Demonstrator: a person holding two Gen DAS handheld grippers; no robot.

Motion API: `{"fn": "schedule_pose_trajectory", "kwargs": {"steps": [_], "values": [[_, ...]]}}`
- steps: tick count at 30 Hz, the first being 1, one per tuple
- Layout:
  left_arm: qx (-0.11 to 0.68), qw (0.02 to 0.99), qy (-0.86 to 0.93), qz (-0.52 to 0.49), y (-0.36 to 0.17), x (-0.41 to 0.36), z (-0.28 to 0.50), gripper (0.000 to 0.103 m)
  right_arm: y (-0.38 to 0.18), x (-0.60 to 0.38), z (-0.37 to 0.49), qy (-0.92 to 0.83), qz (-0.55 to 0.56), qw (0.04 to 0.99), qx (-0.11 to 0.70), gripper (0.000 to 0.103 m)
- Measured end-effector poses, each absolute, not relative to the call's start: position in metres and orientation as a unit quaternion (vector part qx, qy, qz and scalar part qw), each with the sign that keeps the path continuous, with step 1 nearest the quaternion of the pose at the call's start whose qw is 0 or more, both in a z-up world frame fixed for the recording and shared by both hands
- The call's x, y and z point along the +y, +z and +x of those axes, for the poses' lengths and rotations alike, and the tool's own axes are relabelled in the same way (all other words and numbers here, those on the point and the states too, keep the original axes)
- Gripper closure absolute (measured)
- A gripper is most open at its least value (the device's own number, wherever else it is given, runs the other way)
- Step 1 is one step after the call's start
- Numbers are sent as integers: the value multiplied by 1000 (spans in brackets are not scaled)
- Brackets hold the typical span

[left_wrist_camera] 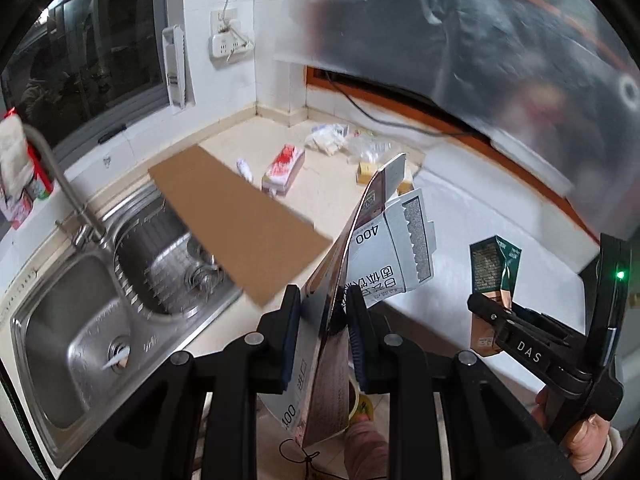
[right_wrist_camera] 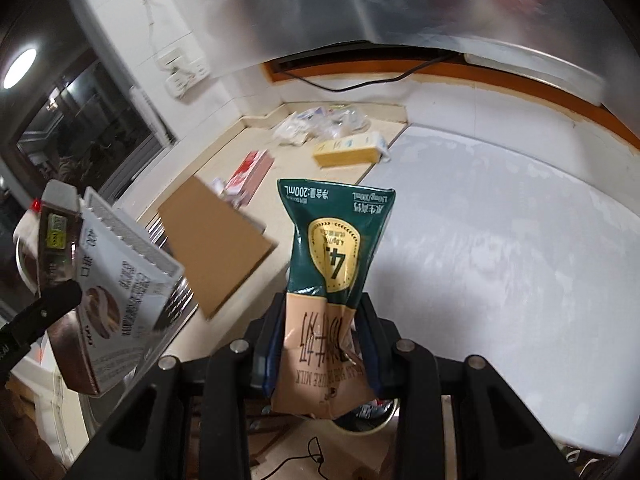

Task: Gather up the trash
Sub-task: 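Carry both items down over the floor bin and open both grippers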

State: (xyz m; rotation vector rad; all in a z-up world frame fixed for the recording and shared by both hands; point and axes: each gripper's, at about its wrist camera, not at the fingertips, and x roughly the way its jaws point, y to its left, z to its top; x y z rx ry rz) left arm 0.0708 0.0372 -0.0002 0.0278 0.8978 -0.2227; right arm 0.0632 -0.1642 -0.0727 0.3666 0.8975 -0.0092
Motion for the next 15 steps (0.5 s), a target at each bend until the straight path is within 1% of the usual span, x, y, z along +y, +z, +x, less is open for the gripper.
{"fn": "schedule_pose_trajectory", "kwargs": {"steps": [8, 15], "values": [[480, 869, -118, 14, -56, 61, 24, 82, -112, -120, 17, 32, 158, 864, 478, 69], [533, 839, -108, 8, -142, 68, 10, 82, -175, -97, 3, 46, 140, 828, 541, 69]]}}
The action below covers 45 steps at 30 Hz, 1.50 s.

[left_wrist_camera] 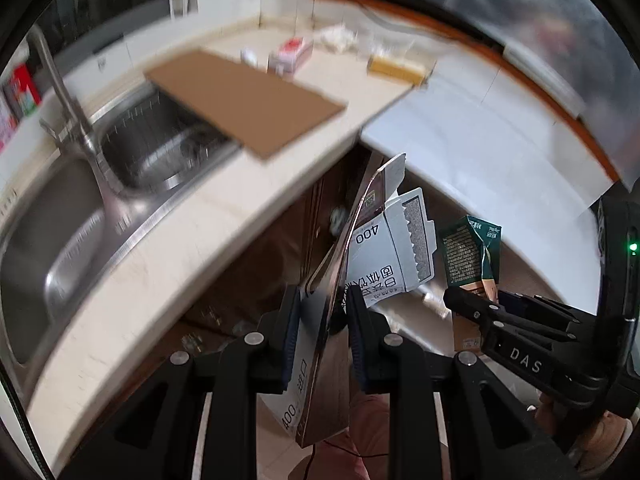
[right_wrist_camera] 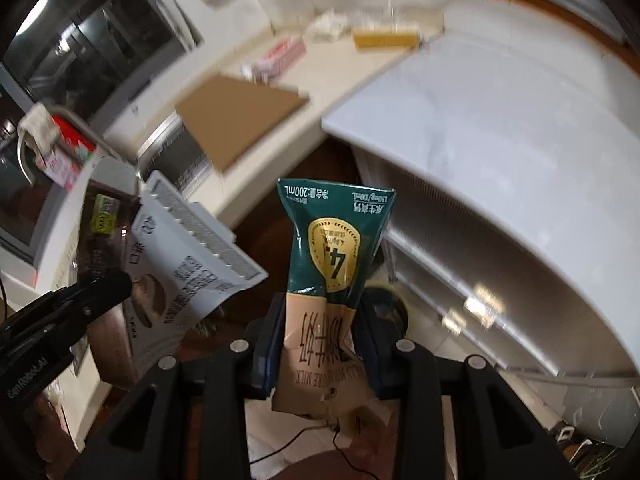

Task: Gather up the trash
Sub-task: 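Carry both items down over the floor bin and open both grippers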

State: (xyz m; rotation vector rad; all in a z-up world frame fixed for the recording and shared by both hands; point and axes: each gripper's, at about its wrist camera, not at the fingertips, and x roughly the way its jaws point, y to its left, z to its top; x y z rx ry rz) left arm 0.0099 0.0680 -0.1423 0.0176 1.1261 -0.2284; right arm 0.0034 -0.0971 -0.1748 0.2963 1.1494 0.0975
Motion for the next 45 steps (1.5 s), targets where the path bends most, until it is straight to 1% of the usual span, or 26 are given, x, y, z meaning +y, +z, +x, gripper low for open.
{"fn": "schedule_pose_trajectory", "kwargs": {"steps": [6, 10, 18, 22, 27, 28, 29, 30, 31, 32, 34, 36, 41, 45], "values": [[572, 814, -98, 3, -233, 65, 15, 82, -253, -91, 3, 50, 129, 793, 593, 69], [599, 795, -90, -8, -308, 63, 22, 82, -314, -90, 10, 57, 125, 774, 618, 69], [624, 779, -63, -9, -455, 53, 45, 82, -460, -100, 30, 55, 117, 749, 650, 69], [633, 772, -56, -4, -515, 48, 55, 81, -531, -98, 44, 56, 107, 741, 660, 69], [645, 762, -52, 12, -578, 43, 64, 80, -595, -98, 63, 64, 98, 738, 665, 68], [648, 760, -51, 11, -587, 47, 64, 77, -603, -99, 66, 66, 98, 736, 667, 68], [650, 758, -49, 11, -593, 47, 68, 68, -610, -99, 69, 69, 96, 734, 669, 68], [653, 756, -45, 13, -599, 47, 71, 61, -618, -98, 71, 72, 90, 731, 673, 67], [653, 756, -42, 14, -604, 48, 73, 48, -621, -98, 73, 75, 85, 729, 675, 64], [651, 758, -38, 15, -607, 49, 74, 44, -625, -97, 74, 78, 81, 729, 675, 61], [649, 759, -32, 19, -613, 50, 78, 44, -629, -98, 73, 83, 81, 731, 672, 53], [654, 756, -23, 22, -618, 51, 81, 44, -633, -97, 74, 86, 86, 732, 670, 50], [663, 749, -12, 11, -626, 54, 85, 44, -638, -101, 72, 86, 94, 725, 676, 50], [662, 749, -12, 21, -630, 51, 84, 44, -634, -98, 71, 87, 78, 728, 676, 50]]}}
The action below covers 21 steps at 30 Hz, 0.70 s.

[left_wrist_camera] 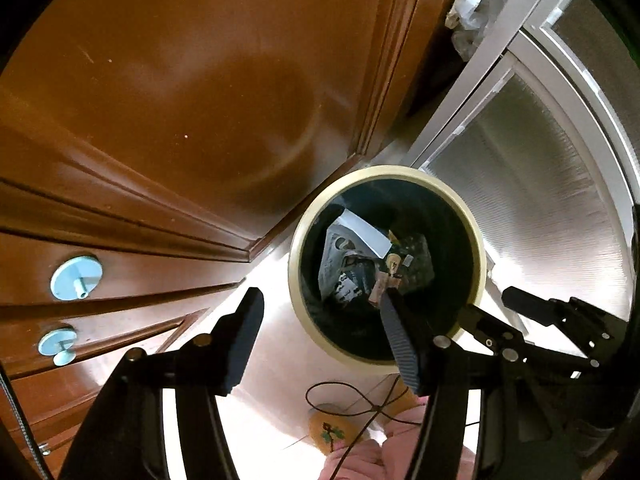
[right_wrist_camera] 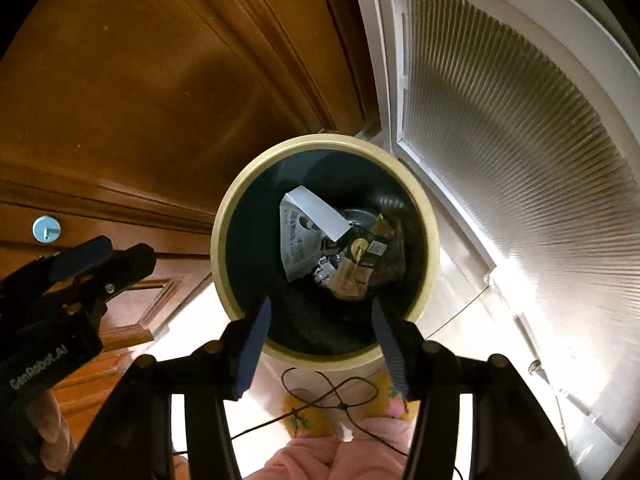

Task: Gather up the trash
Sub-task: 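Carry both items down over the floor bin and open both grippers, then raise both tools back toward the counter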

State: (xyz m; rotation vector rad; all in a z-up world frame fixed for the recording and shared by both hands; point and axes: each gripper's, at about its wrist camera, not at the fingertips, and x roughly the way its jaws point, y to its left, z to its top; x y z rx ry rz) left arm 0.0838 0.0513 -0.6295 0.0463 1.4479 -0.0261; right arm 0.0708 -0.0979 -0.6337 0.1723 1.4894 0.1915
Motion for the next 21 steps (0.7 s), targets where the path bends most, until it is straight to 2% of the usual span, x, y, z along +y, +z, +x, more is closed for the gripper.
{"fn": "schedule_pose_trajectory", "kwargs": {"steps": [5, 9, 21], "values": [[669, 743, -14, 23, -614, 48, 77, 44, -628, -99, 72, 82, 84, 720, 684, 50], [667, 745, -15, 19, -573, 47, 70, 44, -600, -102, 66, 69, 102, 714, 690, 50], [613, 788, -38, 52, -395, 38, 47, 44, -440, -101, 45, 63, 103, 739, 663, 50]]}}
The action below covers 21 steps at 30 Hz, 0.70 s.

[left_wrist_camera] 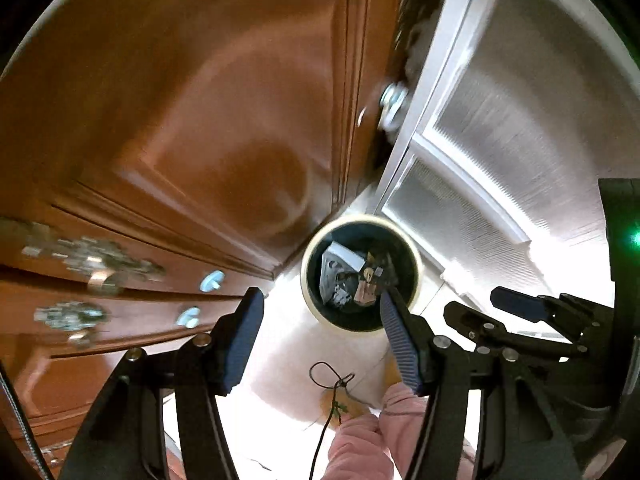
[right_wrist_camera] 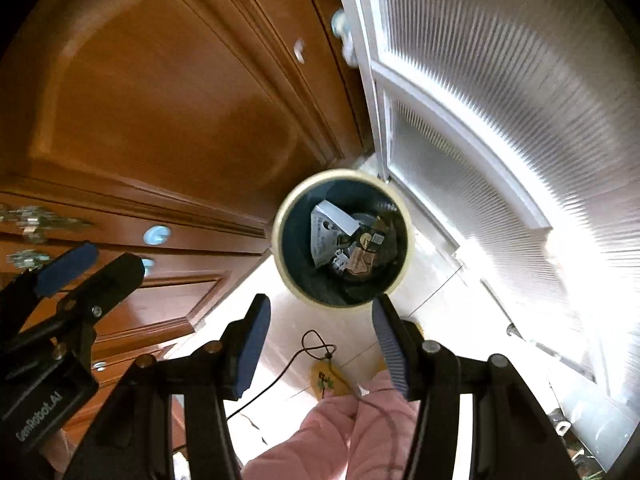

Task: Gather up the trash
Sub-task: 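Raise both tools back toward the counter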

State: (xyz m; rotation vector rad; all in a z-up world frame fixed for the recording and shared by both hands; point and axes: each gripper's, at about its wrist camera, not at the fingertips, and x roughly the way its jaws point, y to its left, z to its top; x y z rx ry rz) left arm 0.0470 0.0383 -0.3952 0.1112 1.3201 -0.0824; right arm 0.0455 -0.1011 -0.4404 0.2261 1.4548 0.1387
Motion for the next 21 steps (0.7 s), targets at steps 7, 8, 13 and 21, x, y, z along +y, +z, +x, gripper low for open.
{"fn": "schedule_pose_trajectory", "kwargs": {"steps": [7, 8, 13, 21], "values": [[589, 806, -49, 36, -299, 43, 32, 44, -344, -99, 29, 69, 97, 762, 637, 50], [586, 808, -50, 34, -288, 43, 30, 44, -329, -99, 25, 70, 94, 766, 632, 50], [550, 831, -64, 44, -220, 44, 15, 44, -268, -95, 13, 77, 87, 787, 606, 50], [494, 864, -80, 61, -132, 44, -1, 44, -183, -90, -4, 92, 85, 822, 555, 50]]}}
